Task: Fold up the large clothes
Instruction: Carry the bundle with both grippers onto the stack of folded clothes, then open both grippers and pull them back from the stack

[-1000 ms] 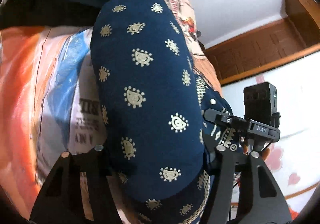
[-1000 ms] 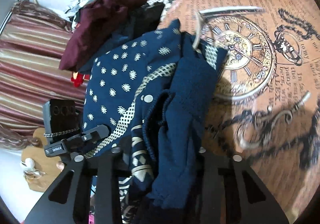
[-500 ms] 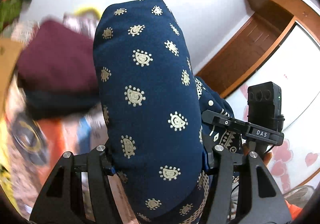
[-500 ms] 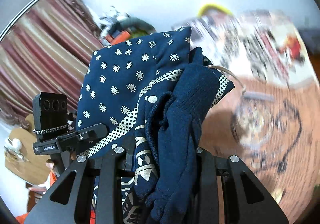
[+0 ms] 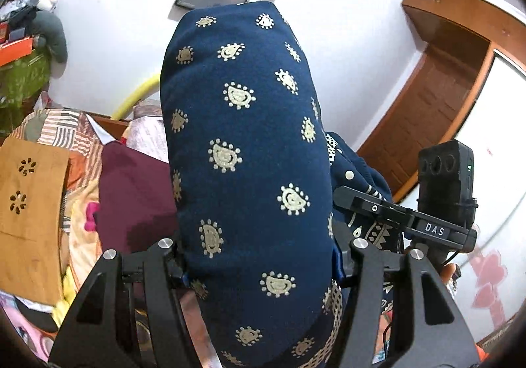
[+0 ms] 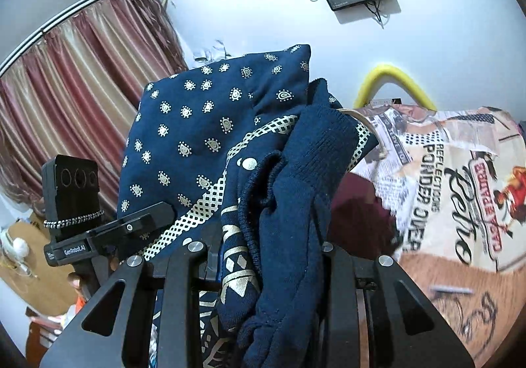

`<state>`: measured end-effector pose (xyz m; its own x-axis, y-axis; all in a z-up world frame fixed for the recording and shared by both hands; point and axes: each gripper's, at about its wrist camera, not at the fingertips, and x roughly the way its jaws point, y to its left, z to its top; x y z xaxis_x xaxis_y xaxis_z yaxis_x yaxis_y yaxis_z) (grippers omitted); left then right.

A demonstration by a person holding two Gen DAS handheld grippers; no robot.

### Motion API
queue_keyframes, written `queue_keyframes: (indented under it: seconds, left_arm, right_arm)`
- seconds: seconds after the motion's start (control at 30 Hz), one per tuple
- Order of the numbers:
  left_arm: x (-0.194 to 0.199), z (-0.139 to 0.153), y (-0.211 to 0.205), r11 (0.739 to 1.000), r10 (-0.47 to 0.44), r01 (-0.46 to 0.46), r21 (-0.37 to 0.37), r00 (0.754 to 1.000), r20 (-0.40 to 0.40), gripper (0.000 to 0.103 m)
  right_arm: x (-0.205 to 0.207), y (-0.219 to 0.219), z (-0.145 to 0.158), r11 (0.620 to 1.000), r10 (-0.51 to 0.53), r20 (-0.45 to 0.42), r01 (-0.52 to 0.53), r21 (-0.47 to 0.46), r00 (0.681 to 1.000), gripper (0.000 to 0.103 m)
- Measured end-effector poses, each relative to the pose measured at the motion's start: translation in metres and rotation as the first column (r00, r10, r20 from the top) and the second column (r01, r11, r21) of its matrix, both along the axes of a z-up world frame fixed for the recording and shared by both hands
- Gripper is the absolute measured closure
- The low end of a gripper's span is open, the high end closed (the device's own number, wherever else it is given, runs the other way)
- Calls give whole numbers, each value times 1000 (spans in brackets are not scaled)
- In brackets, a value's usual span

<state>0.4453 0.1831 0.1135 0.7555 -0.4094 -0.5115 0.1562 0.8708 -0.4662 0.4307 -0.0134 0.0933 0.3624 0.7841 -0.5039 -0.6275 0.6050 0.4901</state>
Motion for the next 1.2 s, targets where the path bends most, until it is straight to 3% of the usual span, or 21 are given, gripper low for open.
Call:
queue_keyframes:
  seconds: [0.07,0.1,0.23,0.33,0.4,0.5,0.57,0.63,0.73,0.83,0.9,1.07,1.2]
  left_arm:
    - [28,-13,12,1000,18,-18,8,999,-33,43]
    - [13,-24,41,1000,22,-22,6,999,-43,43]
    - [33,-81,60,999,47,-48,-6,990,-133,43]
    - [69,-134,73,997,76,-76,10,965,-250,43]
    - [81,-156,80,996,91,-91,12,949,-303,42]
    - [87,-174,90,994,86,-104,-35,937,-340,40]
    - [84,-173,93,993,81,-105,-54,940,-331,36]
    - [80,-170,92,994,92,-105,-23,940,-329,34]
    - [60,-146,82,987,148,-122,103,943,-299,31]
    - [40,-127,76,971,190,-142,195,947,-259,31]
    - [18,-104,67,954,218,-161,251,952,-216,31]
    - [-66,-38,26,922,213,-187,339,976,-41,31]
    - [-137,6,-9,913,203,-219,345,976,81,31]
  right_arm:
    - [23,16,-14,1000,-7,-29,7,-12,1000,76]
    - [28,20,-18,1000,-10,-44,9,-17,999,76]
    - [61,44,-55,997,-36,-92,29,-74,995,76]
    - [88,57,-97,991,-71,-162,51,-126,984,76]
    - [103,58,-127,987,-108,-233,76,-142,966,76]
    - [114,45,-156,991,-131,-348,109,-81,928,73]
    - [112,38,-155,993,-118,-367,106,-53,923,68]
    - [107,28,-146,993,-119,-374,103,-62,920,66]
    - [89,21,-126,987,-129,-328,90,-130,936,65]
    - [63,10,-99,968,-158,-207,110,-227,965,65]
    - [44,-1,-80,963,-159,-137,122,-242,978,65]
    - [-28,-31,-11,966,-153,67,163,-200,986,65]
    - [-100,-54,40,978,-144,206,171,-118,968,65]
